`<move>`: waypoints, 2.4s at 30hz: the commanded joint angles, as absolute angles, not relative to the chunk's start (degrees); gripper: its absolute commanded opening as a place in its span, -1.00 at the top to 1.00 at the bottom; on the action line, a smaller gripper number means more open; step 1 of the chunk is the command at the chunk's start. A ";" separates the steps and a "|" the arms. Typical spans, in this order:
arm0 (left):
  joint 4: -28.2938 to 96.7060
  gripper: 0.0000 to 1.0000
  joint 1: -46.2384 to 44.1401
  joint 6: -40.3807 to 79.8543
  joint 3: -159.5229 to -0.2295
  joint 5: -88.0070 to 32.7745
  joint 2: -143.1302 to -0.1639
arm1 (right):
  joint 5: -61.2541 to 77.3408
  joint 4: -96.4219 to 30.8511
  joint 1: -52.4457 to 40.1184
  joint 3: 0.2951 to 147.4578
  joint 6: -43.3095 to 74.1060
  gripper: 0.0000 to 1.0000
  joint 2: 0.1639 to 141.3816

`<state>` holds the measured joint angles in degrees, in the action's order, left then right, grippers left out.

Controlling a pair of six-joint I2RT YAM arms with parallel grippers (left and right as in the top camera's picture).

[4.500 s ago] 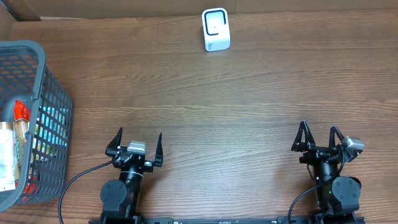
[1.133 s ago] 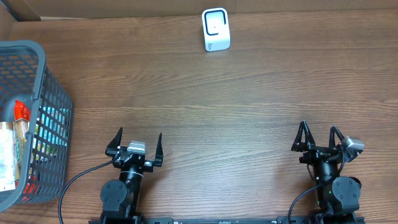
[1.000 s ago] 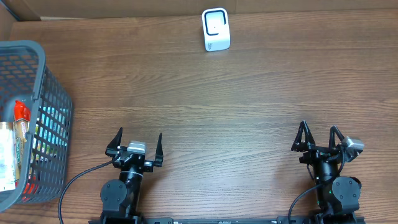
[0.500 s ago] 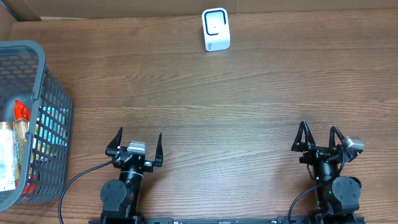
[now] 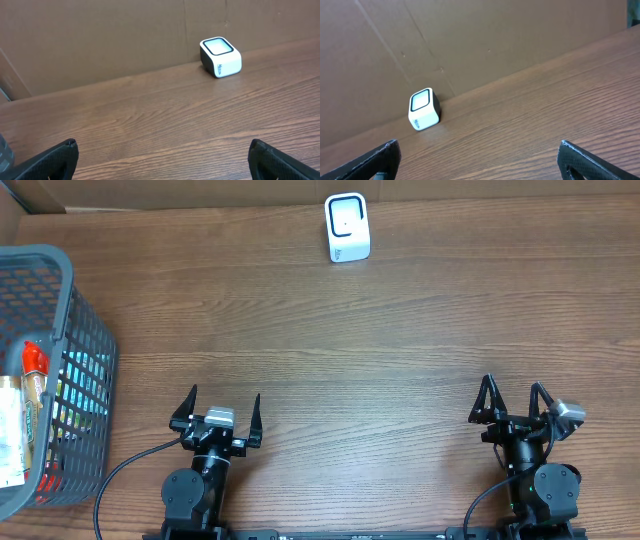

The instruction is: Scan the item barcode

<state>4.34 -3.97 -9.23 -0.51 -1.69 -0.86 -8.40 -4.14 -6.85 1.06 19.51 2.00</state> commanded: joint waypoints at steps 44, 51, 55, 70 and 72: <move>4.27 -0.99 -3.33 -8.71 -0.30 -2.81 -0.27 | -8.97 -3.95 -7.16 0.47 19.86 -1.00 1.91; 4.29 -0.99 -3.33 -8.56 -0.30 -2.76 -0.27 | -8.97 -3.95 -7.16 0.47 19.86 -1.00 1.91; 4.25 -0.99 -3.33 -8.58 -0.30 -2.37 -0.27 | -8.97 -3.95 -7.16 0.47 19.86 -1.00 1.91; 3.84 -0.99 -3.33 -8.80 -0.30 -1.48 -0.27 | -8.97 -3.95 -7.16 0.47 19.86 -1.00 1.91; 3.53 -1.00 -3.33 -8.78 -0.32 -1.50 -0.27 | -8.97 -3.95 -7.16 0.47 19.86 -1.00 1.91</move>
